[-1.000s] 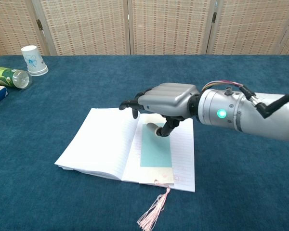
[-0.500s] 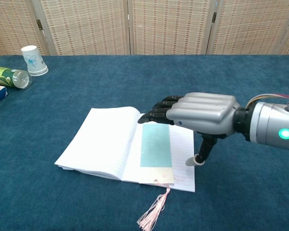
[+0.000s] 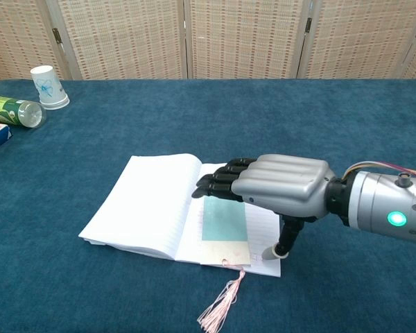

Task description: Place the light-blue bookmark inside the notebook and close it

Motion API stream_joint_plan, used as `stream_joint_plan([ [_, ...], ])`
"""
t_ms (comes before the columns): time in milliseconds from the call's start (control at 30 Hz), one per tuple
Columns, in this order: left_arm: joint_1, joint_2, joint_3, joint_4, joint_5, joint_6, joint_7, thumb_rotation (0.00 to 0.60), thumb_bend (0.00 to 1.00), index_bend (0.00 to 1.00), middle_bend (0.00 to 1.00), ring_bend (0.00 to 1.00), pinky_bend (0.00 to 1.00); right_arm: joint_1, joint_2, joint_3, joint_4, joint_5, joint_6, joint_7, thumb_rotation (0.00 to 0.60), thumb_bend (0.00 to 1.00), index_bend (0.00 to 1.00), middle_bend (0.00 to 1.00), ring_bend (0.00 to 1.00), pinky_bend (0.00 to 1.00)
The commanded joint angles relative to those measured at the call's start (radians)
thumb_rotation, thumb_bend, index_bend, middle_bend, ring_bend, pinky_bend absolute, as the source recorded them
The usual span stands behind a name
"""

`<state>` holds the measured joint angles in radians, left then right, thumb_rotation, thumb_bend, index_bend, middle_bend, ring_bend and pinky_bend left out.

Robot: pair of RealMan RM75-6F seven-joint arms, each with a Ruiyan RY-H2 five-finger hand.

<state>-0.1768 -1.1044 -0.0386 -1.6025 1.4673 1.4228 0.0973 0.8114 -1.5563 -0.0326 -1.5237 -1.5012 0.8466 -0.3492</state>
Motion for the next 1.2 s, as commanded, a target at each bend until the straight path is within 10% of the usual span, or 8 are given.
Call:
stream_joint_plan([
  [33,0.001,-0.002,0.000,0.004,-0.002,-0.003,-0.003,0.600,0.30,0.08,0.07,0.05,0.16,0.002,-0.009,0.002,0.005,0.001,-0.007,-0.003,0.600,0.07,0.00,0.03,0.00,0.03],
  [1200,0.014,-0.012,-0.003,0.049,-0.001,-0.007,-0.040,0.600,0.30,0.08,0.06,0.05,0.16,0.033,-0.016,0.038,-0.040,0.043,-0.044,-0.105,0.600,0.07,0.00,0.03,0.00,0.03],
])
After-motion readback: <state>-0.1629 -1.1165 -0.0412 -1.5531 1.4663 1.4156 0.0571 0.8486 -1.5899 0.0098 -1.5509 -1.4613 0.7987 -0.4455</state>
